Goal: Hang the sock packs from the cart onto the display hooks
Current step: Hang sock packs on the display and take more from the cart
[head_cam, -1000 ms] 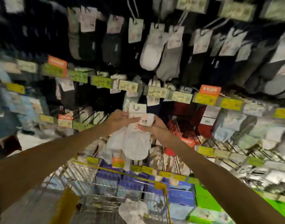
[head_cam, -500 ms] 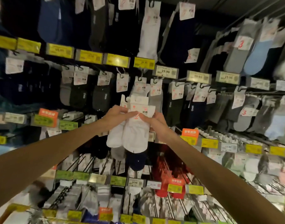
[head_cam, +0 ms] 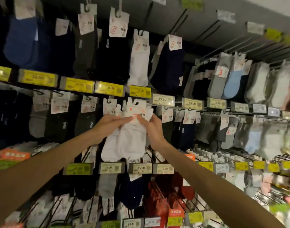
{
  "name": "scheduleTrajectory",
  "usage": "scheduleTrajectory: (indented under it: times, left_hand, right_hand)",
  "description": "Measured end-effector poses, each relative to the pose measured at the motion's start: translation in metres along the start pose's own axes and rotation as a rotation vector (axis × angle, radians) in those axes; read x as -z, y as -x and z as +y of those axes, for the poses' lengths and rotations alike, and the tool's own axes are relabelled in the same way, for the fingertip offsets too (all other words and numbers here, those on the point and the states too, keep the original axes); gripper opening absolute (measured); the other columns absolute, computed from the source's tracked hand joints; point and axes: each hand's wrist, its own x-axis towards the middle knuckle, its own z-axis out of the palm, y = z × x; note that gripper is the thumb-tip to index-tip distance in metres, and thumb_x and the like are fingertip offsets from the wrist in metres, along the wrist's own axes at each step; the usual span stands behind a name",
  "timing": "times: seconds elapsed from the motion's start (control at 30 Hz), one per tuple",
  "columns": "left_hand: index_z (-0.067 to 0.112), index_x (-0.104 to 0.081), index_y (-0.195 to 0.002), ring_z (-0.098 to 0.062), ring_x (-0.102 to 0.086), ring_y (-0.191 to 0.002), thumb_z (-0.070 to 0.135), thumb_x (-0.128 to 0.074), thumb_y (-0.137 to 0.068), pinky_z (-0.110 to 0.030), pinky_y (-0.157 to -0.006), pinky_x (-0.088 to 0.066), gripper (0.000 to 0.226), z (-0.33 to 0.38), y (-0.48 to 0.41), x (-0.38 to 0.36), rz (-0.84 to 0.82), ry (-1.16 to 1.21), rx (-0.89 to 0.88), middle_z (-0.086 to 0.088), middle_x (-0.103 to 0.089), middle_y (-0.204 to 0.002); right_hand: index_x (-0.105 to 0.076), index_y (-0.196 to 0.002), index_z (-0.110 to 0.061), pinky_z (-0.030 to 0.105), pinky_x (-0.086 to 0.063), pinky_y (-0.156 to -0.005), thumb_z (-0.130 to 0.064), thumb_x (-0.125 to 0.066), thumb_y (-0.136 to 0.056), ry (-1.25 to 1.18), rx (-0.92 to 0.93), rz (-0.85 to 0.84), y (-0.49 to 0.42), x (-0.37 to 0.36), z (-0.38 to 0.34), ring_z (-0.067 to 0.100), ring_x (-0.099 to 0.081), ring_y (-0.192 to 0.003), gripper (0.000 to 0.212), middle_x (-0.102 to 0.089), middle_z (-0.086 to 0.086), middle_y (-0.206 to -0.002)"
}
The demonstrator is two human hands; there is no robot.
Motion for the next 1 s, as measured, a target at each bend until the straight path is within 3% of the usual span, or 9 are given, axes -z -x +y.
scheduleTrajectory:
  times: [0.1, 0.17, 0.3, 0.43, 0.5, 0.6, 0.77, 0.9, 1.0]
  left_hand:
    - [-0.002, -0.076, -0.096, -0.016, -0.074, -0.085, 0.039, -0.078, -0.08, -0.023, -0.072, -0.057, 0.043, 0.009, -0.008, -0.002, 0.048, 0.062, -0.043, -0.005, -0.077, -0.09]
    - [-0.005, -0.075, -0.095, -0.02, -0.074, -0.083, 0.038, -0.079, -0.079, -0.027, -0.076, -0.059, 0.046, 0.014, -0.013, -0.003, 0.075, 0.096, -0.061, -0.01, -0.077, -0.09]
    - [-0.013, -0.07, -0.086, -0.014, -0.071, -0.065, 0.036, -0.08, -0.079, -0.017, -0.059, -0.055, 0.05, 0.016, -0.017, -0.003, 0.133, 0.09, -0.067, -0.014, -0.075, -0.081]
    - [-0.006, -0.07, -0.076, -0.011, -0.068, -0.058, 0.033, -0.08, -0.079, -0.014, -0.051, -0.05, 0.041, 0.021, -0.016, -0.005, 0.149, 0.049, -0.052, -0.006, -0.072, -0.067]
    - [-0.007, -0.071, -0.075, -0.012, -0.069, -0.06, 0.033, -0.081, -0.078, -0.015, -0.053, -0.051, 0.041, 0.023, -0.017, -0.005, 0.16, 0.044, -0.055, -0.009, -0.074, -0.072]
    - [-0.008, -0.074, -0.084, -0.017, -0.072, -0.069, 0.031, -0.082, -0.078, -0.018, -0.058, -0.055, 0.04, 0.025, -0.016, -0.006, 0.182, 0.059, -0.072, -0.014, -0.076, -0.083]
    - [-0.005, -0.076, -0.082, -0.019, -0.074, -0.078, 0.029, -0.08, -0.08, -0.013, -0.061, -0.052, 0.034, 0.026, -0.013, -0.007, 0.175, -0.014, -0.14, -0.013, -0.076, -0.085]
    - [-0.008, -0.074, -0.081, -0.037, -0.069, -0.088, 0.033, -0.082, -0.076, -0.025, -0.082, -0.056, 0.042, 0.022, -0.014, -0.002, 0.197, -0.102, -0.174, -0.026, -0.072, -0.089]
    - [-0.007, -0.073, -0.076, -0.046, -0.065, -0.089, 0.038, -0.085, -0.072, -0.047, -0.085, -0.055, 0.046, 0.023, -0.017, -0.002, 0.213, -0.14, -0.178, -0.03, -0.069, -0.087]
  right_hand:
    - [-0.063, -0.117, -0.008, 0.042, -0.058, -0.085, -0.014, -0.069, -0.09, -0.033, 0.049, 0.017, -0.01, -0.003, -0.011, 0.026, -0.07, -0.1, 0.028, -0.073, 0.009, -0.108]
    - [-0.063, -0.119, -0.008, 0.042, -0.058, -0.086, -0.014, -0.068, -0.091, -0.059, 0.058, 0.026, -0.017, -0.007, -0.014, 0.027, -0.07, -0.101, 0.029, -0.073, 0.009, -0.109]
    - [-0.064, -0.116, -0.007, 0.044, -0.058, -0.086, -0.016, -0.067, -0.091, -0.097, 0.046, 0.053, -0.022, -0.011, -0.008, 0.026, -0.072, -0.095, 0.026, -0.075, 0.008, -0.102]
    - [-0.064, -0.117, -0.01, 0.038, -0.06, -0.076, -0.018, -0.066, -0.092, -0.175, 0.012, 0.073, -0.024, -0.014, -0.002, 0.024, -0.073, -0.092, 0.026, -0.075, 0.007, -0.1]
    - [-0.063, -0.119, -0.01, 0.036, -0.059, -0.075, -0.017, -0.066, -0.092, -0.236, -0.016, 0.064, -0.027, -0.014, -0.001, 0.025, -0.073, -0.092, 0.028, -0.075, 0.008, -0.102]
    - [-0.062, -0.121, -0.007, 0.045, -0.058, -0.085, -0.017, -0.066, -0.091, -0.323, -0.055, 0.089, -0.03, -0.016, 0.003, 0.03, -0.071, -0.098, 0.032, -0.072, 0.015, -0.109]
    - [-0.063, -0.119, -0.01, 0.039, -0.06, -0.077, -0.016, -0.063, -0.093, -0.425, -0.101, 0.043, -0.029, -0.015, 0.006, 0.03, -0.071, -0.095, 0.027, -0.073, 0.015, -0.106]
    - [-0.061, -0.124, -0.014, 0.055, -0.052, -0.095, -0.022, -0.062, -0.095, -0.419, -0.139, 0.046, -0.029, -0.019, 0.017, 0.035, -0.067, -0.105, 0.031, -0.071, 0.015, -0.114]
    - [-0.063, -0.121, -0.017, 0.058, -0.049, -0.097, -0.024, -0.061, -0.095, -0.448, -0.143, 0.041, -0.033, -0.023, 0.02, 0.036, -0.066, -0.108, 0.028, -0.07, 0.015, -0.115]
